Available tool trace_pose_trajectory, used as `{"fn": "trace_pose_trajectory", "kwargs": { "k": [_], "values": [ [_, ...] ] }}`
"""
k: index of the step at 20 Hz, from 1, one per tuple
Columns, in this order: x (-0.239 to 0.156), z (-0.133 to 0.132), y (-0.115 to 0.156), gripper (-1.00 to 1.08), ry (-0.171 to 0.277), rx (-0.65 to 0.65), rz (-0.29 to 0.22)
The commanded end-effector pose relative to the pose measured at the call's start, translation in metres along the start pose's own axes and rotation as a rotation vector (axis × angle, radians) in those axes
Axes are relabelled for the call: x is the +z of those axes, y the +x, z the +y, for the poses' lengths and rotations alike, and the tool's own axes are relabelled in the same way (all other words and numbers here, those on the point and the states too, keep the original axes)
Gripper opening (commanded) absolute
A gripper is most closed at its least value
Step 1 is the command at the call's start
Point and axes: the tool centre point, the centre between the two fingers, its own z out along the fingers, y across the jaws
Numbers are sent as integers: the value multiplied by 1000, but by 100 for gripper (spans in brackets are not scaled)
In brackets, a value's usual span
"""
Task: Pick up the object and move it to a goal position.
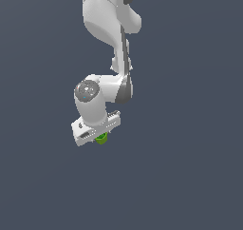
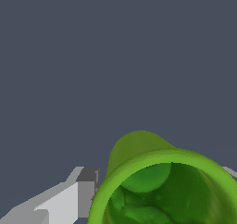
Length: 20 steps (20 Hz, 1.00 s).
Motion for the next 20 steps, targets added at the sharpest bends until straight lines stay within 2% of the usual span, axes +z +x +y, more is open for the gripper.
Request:
{"fn": "trace_pose_trajectory", "kwargs": {
  "k": [1, 10, 20],
  "values": [
    [-5, 17, 3, -100, -1, -1, 1],
    [-15, 68, 14, -100, -1, -1, 1],
    [-21, 95, 20, -100, -1, -1, 1]
  ]
}}
